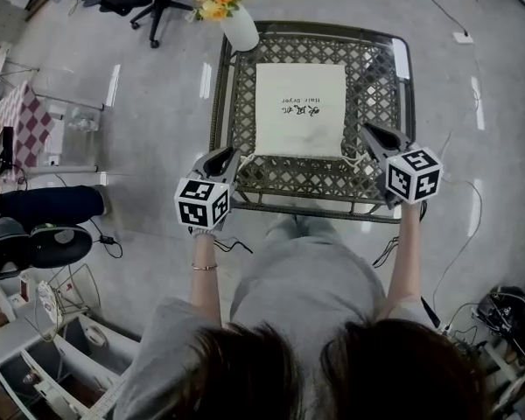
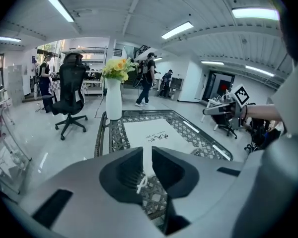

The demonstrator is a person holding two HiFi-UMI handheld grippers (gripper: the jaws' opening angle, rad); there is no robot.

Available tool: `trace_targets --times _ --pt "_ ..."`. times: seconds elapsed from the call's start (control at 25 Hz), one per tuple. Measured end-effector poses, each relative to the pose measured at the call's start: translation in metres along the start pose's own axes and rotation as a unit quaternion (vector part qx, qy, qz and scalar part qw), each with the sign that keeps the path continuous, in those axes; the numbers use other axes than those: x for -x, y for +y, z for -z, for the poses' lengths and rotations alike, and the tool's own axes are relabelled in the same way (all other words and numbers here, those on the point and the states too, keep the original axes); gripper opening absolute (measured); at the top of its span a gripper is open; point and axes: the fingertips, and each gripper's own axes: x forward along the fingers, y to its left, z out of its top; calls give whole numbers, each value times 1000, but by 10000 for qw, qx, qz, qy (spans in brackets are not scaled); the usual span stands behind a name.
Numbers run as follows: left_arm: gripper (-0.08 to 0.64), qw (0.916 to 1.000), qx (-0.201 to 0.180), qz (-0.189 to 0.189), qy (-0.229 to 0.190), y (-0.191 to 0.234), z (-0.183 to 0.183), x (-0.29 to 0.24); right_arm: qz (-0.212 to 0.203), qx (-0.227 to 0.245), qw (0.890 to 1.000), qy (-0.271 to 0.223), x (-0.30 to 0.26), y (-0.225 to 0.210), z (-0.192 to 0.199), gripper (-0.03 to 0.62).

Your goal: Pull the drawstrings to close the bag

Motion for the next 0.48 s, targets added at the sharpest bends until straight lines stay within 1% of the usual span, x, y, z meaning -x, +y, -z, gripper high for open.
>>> trace_targets --times 0.08,0.12,0.16,0.2,0.24,0.36,0.48 --pt "86 9998 -28 76 185 3 10 -4 -39 78 9997 234 -7 2 11 26" --pt "94 9995 -49 108 277 5 15 -6 -48 88 9994 336 -11 2 16 30" --pt "97 9992 -74 141 361 7 20 -8 -58 69 9990 441 -14 3 22 61" --pt "97 9988 -100 180 441 8 24 -10 -75 39 9984 554 -17 2 28 116" --pt "98 9983 -127 228 520 9 30 -13 -101 26 9977 673 -20 2 34 129" --pt "109 9960 -269 394 750 8 45 -24 -217 173 9946 1001 -27 2 52 129" --pt "126 9923 -507 594 963 7 56 -35 -333 328 9906 1285 -34 4 63 140"
